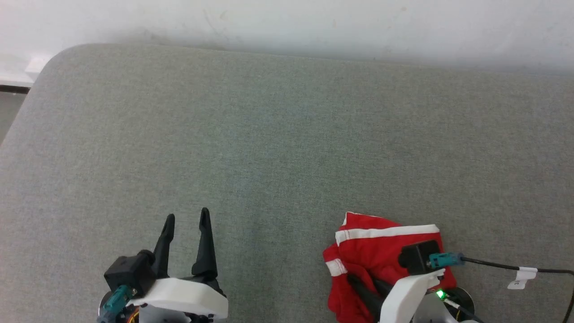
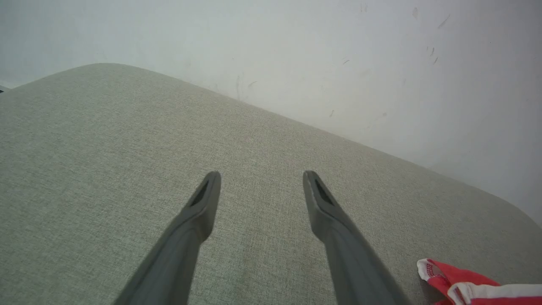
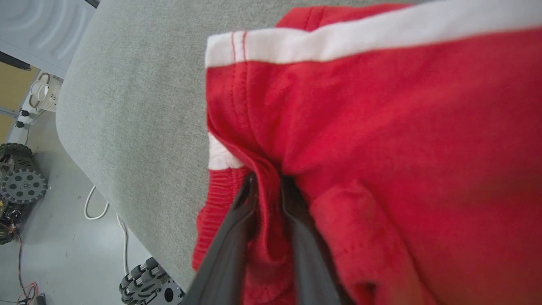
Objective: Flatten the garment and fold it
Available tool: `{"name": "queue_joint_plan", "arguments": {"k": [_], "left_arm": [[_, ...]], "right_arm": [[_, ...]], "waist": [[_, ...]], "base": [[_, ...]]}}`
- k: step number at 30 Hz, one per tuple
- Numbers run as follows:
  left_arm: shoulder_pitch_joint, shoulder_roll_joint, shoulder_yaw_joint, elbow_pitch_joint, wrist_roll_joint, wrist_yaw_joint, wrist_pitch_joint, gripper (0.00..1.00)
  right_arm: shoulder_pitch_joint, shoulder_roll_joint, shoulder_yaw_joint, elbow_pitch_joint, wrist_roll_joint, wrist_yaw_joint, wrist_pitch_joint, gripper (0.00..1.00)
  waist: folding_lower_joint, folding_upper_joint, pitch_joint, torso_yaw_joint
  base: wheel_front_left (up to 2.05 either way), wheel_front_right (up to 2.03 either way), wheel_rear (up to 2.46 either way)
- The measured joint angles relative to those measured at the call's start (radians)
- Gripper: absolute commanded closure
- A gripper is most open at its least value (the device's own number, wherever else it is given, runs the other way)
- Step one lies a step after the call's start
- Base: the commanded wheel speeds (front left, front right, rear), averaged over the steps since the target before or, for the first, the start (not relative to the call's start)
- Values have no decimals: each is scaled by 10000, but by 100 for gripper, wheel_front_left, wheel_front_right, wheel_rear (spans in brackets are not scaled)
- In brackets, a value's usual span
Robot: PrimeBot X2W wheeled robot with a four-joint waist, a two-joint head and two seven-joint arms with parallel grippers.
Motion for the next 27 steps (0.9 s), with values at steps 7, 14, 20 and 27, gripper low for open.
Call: {"name": "queue_joint_plan", "arguments": {"k": [7, 14, 20, 27], "left_arm": [[12, -19, 0, 125, -81, -77, -29, 0], [123, 17, -17, 117, -150, -77, -17, 0], [142, 77, -92, 31, -163, -77, 21, 0], [146, 167, -125, -17, -161, -77, 33, 0]], "right_arm": [[-19, -17, 671, -370, 180, -2, 665, 0], [316, 8, 652, -2403, 522, -2, 1588, 0], [690, -6, -1162, -3902, -316, -2, 1204, 0], [1297, -36, -2426, -3747, -1469, -2, 1152, 0]], "waist": [[0, 0, -265, -221], [-1, 0, -642, -566], [-1, 0, -795, -773], [-1, 0, -608, -737]], "base": [[0, 0, 0], [0, 0, 0], [0, 0, 0], [0, 0, 0]]}}
